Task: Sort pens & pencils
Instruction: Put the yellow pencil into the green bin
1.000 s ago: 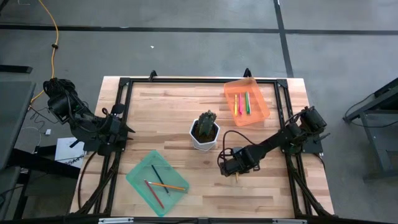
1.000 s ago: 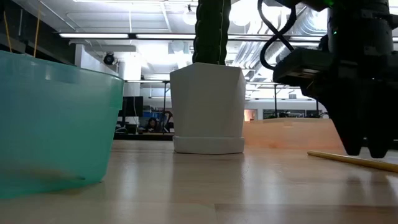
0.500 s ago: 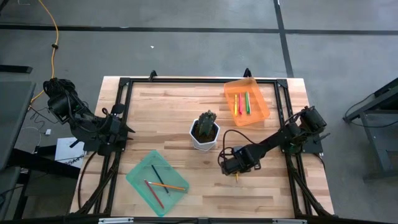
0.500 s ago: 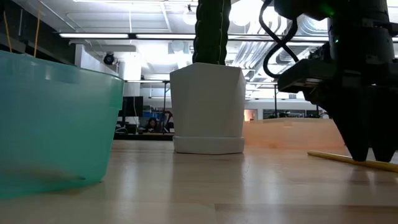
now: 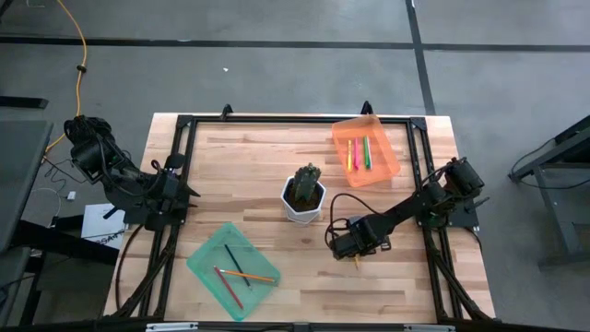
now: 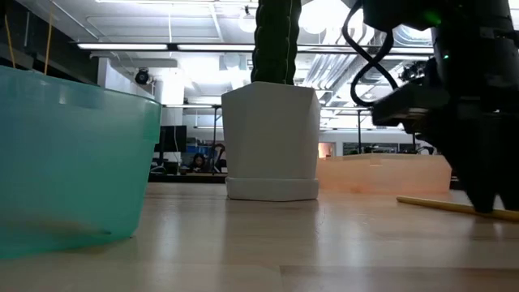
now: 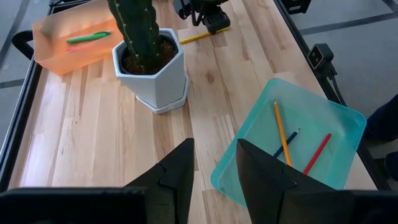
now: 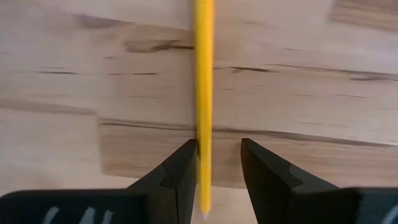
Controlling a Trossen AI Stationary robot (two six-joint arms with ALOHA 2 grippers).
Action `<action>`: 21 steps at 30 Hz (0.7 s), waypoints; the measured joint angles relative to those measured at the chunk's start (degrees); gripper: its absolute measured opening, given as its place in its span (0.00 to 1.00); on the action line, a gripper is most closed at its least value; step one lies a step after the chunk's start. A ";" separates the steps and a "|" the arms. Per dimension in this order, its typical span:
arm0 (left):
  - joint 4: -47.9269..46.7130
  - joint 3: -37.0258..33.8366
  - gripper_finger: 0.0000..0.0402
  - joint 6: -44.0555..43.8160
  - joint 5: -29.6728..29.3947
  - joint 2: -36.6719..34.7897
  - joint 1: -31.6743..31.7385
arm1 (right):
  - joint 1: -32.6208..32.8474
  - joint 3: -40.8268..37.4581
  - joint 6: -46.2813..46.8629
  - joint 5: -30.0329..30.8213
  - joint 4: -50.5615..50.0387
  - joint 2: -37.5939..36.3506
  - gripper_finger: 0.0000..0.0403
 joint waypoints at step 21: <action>0.04 0.00 0.27 -0.07 0.00 0.00 0.00 | -0.06 -1.11 -1.55 -2.17 -0.15 -0.04 0.28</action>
